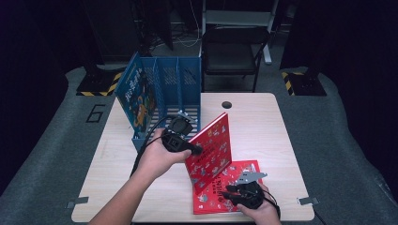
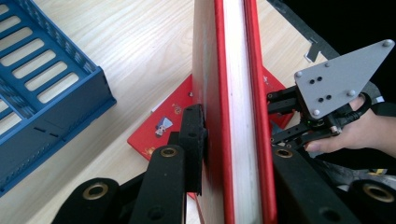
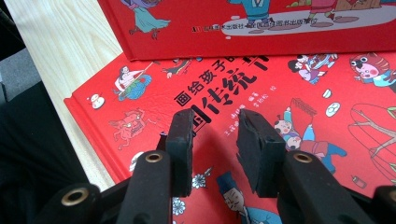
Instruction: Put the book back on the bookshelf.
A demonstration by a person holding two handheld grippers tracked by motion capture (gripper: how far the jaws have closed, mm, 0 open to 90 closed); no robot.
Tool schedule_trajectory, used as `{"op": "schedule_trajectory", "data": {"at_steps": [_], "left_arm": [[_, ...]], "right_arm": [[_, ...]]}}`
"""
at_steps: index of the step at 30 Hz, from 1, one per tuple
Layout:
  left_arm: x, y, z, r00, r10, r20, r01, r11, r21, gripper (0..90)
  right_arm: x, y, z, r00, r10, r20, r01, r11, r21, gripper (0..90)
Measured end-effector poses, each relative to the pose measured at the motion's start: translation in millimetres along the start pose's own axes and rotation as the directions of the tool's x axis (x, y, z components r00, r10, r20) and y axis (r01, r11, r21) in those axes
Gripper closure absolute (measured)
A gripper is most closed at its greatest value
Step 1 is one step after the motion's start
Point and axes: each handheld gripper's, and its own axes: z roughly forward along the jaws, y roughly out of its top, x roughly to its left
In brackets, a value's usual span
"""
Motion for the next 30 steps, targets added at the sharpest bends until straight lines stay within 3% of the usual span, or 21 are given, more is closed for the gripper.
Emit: {"op": "schedule_trajectory", "data": {"at_steps": [4, 30], "left_arm": [[-3.0, -0.7, 9.5, 0.9995, 0.004, -0.031, -0.004, 0.9998, 0.021, 76.5], [-2.5, -0.3, 12.0, 0.9997, 0.007, -0.025, -0.006, 0.9995, 0.03, 78.3]], "right_arm": [[-0.2, 0.1, -0.3, 1.0, -0.003, -0.006, 0.003, 1.0, 0.001, 65.8], [0.5, 0.1, -0.3, 0.9999, 0.001, -0.013, -0.001, 1.0, 0.003, 65.3]]}}
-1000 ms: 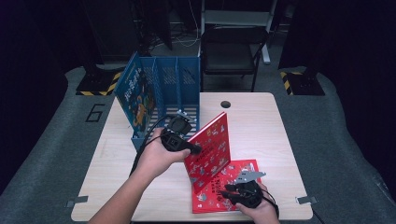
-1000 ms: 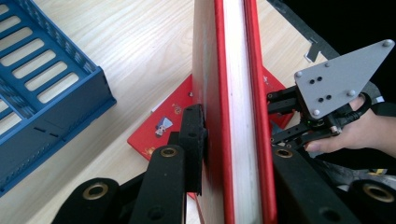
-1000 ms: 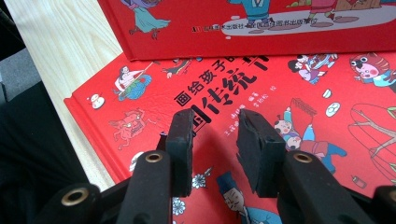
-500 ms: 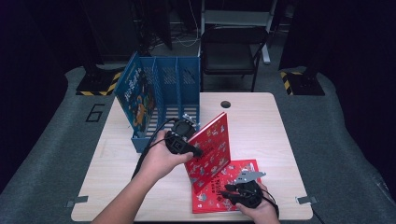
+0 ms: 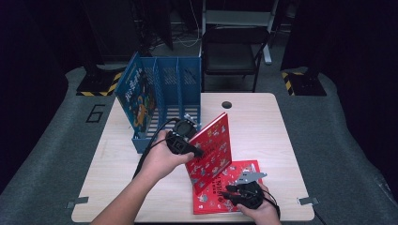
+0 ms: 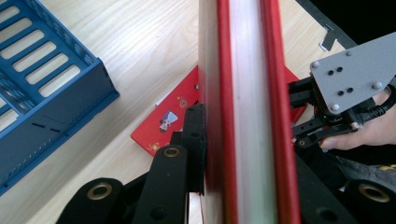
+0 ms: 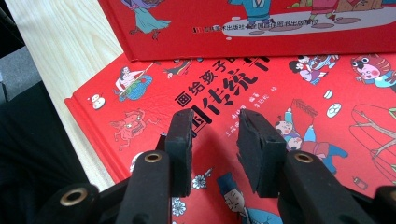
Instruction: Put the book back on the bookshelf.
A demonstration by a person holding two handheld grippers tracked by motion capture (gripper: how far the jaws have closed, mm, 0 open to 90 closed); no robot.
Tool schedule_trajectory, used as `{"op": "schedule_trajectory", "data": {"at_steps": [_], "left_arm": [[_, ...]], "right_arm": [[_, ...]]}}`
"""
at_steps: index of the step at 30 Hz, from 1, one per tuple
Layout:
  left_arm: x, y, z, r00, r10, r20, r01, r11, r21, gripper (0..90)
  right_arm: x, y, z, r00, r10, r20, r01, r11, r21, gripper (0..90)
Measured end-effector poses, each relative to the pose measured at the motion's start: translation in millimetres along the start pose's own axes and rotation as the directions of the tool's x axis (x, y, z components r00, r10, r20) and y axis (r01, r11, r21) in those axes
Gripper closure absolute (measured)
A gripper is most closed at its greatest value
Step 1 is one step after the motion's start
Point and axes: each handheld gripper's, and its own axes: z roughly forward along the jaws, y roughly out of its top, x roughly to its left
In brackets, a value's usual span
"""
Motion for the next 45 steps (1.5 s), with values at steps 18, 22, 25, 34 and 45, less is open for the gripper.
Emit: {"op": "schedule_trajectory", "data": {"at_steps": [18, 22, 25, 34, 45], "left_arm": [[18.7, -1.8, -18.7, 0.9992, -0.034, -0.022, 0.034, 0.9992, -0.02, 79.3], [23.8, -3.9, -25.5, 0.9987, -0.046, -0.024, 0.045, 0.9986, -0.025, 79.3], [26.8, -5.4, -28.8, 0.9982, -0.05, -0.034, 0.049, 0.9985, -0.024, 79.3], [31.8, -5.4, -37.0, 0.9978, -0.062, -0.022, 0.062, 0.9978, -0.025, 79.3], [38.2, 2.8, -53.4, 0.9964, -0.084, -0.016, 0.083, 0.9959, -0.036, 79.3]], "right_arm": [[-0.9, -0.5, 0.2, 0.9999, -0.004, 0.011, 0.004, 1.0, -0.009, 65.2], [-0.6, -0.5, 0.3, 0.9999, -0.004, 0.014, 0.005, 1.0, -0.009, 65.2], [-0.7, -0.5, 0.3, 0.9999, -0.003, 0.013, 0.003, 1.0, -0.01, 65.2], [-1.7, -0.7, -0.2, 0.9999, -0.011, 0.012, 0.011, 1.0, -0.011, 65.3], [-2.0, -1.0, -0.5, 1.0, 0.001, 0.004, -0.001, 1.0, -0.005, 65.3]]}}
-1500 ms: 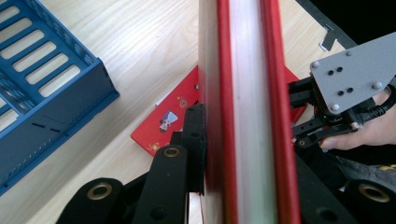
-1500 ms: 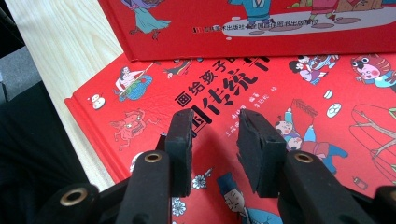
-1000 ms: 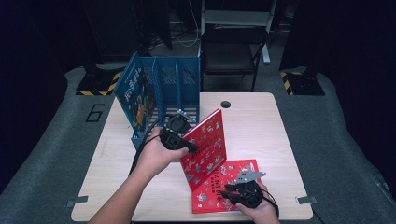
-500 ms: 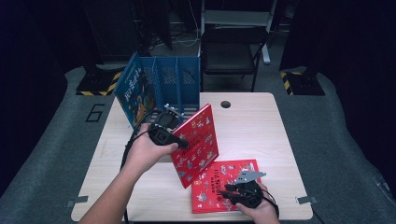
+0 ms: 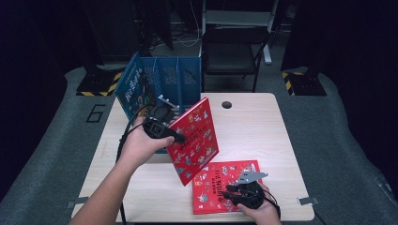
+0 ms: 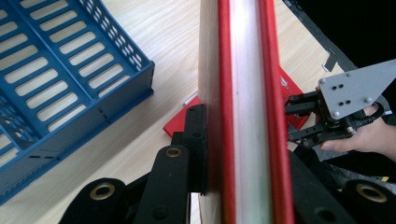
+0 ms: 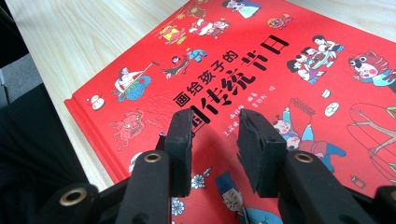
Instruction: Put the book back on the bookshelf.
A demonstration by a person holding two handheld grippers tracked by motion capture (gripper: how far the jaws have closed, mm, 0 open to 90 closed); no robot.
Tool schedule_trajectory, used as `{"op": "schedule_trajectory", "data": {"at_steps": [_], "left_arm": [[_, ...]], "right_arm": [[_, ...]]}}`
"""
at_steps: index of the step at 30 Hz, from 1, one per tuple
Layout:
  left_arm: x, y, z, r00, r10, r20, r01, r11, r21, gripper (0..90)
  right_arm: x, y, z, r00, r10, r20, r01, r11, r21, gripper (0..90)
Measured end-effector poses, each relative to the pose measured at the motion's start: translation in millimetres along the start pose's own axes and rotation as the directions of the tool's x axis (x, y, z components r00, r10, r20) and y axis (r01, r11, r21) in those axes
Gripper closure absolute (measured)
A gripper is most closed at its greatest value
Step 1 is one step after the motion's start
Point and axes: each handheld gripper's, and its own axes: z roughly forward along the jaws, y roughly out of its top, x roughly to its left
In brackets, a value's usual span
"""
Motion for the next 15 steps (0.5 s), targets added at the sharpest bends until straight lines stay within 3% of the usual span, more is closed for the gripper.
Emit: {"op": "schedule_trajectory", "data": {"at_steps": [15], "left_arm": [[1.4, 21.1, -19.1, 1.0, -0.006, -0.001, 0.006, 1.0, 0.006, 79.3]], "right_arm": [[-0.3, -0.4, 0.4, 0.9999, 0.011, -0.001, -0.011, 1.0, -0.008, 65.2]]}}
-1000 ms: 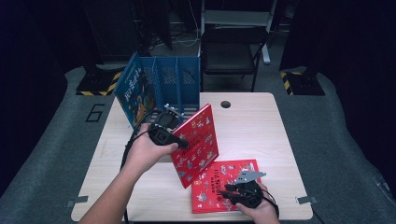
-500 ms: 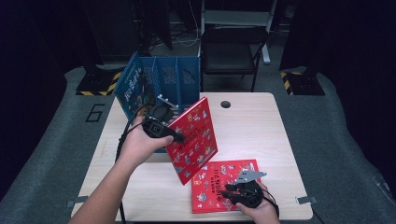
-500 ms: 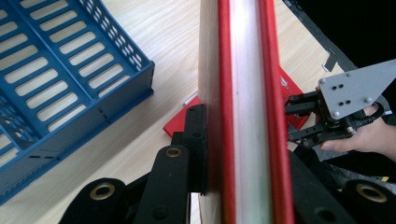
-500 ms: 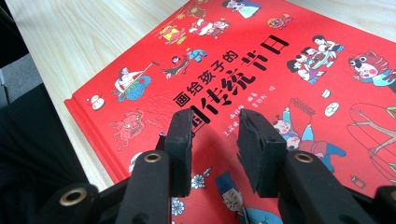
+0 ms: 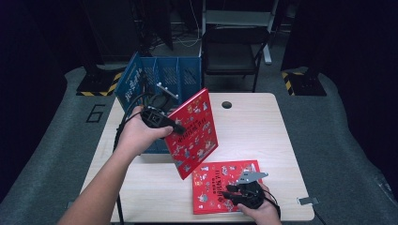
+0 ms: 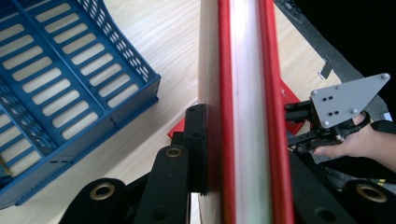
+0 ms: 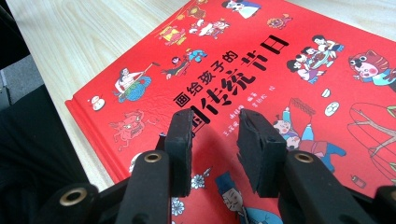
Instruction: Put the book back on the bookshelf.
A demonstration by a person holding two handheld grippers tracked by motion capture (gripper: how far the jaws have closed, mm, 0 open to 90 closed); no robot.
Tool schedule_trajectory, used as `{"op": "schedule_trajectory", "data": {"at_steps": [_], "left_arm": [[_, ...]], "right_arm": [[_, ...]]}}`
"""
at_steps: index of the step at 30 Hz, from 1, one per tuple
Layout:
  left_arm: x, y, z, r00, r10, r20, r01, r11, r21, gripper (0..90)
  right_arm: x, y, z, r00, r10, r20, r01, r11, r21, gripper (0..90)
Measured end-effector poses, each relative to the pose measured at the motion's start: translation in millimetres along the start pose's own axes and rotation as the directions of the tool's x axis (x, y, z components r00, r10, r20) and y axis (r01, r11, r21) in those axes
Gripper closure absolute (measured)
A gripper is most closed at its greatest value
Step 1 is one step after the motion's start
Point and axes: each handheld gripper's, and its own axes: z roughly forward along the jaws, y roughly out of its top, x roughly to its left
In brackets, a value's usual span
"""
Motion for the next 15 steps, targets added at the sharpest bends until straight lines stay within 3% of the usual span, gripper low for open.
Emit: {"op": "schedule_trajectory", "data": {"at_steps": [5, 15], "left_arm": [[3.4, 7.4, -8.0, 1.0, 0.0, -0.01, 0.0, 1.0, -0.003, 79.3], [15.9, 15.3, -16.0, 0.9989, -0.047, -0.008, 0.047, 0.9988, -0.015, 79.3]], "right_arm": [[-0.1, -0.1, 0.0, 1.0, 0.0, -0.001, 0.0, 1.0, -0.001, 65.3], [-0.4, -0.1, 0.0, 1.0, -0.001, -0.002, 0.001, 1.0, -0.001, 65.3]]}}
